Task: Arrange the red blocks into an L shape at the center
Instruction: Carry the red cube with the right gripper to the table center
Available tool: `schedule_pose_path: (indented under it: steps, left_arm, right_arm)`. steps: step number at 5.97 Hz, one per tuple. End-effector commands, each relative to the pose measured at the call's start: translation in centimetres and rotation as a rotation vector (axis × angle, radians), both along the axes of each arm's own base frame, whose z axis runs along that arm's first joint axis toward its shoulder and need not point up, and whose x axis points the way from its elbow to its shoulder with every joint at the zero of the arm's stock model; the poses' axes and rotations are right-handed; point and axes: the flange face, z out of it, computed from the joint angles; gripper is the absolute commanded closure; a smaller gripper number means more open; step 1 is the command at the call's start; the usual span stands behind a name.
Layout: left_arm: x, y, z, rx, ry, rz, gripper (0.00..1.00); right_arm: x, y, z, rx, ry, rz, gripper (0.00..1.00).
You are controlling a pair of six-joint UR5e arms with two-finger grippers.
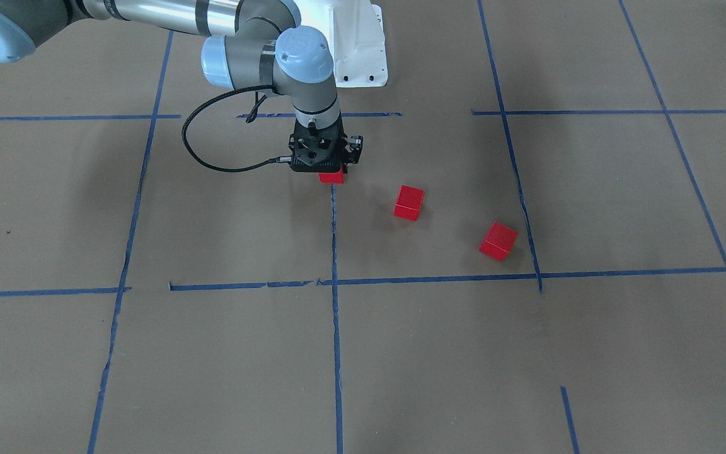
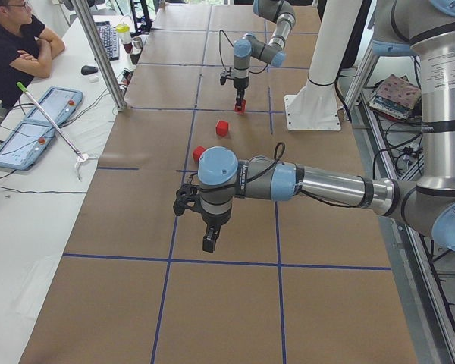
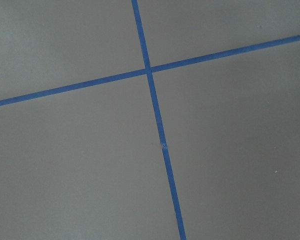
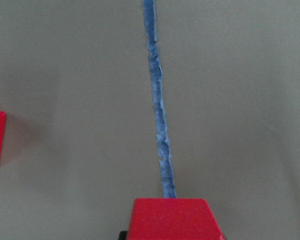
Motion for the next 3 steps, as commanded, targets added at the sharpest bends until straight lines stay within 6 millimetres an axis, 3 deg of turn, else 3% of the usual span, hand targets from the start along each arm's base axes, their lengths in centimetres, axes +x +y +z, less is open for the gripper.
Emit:
schedule_pose_path:
  steps: [1, 2, 3]
  left_arm:
    - [0.00, 0.00, 0.00, 0.000, 0.000, 0.000, 0.00]
    - [0.00, 0.06, 0.06, -0.002, 0.000, 0.000, 0.00]
    - [0.00, 0.07, 0.08, -0.003, 0.000, 0.000, 0.00]
  right_arm:
    - [-0.20, 0.28, 0.00, 0.004, 0.000, -0.007, 0.64]
    - [-0.26, 0.38, 0.00, 0.006, 0.000, -0.011, 0.56]
    - [-0.46, 0.40, 0.29, 0.025, 0.007, -0.029, 0.22]
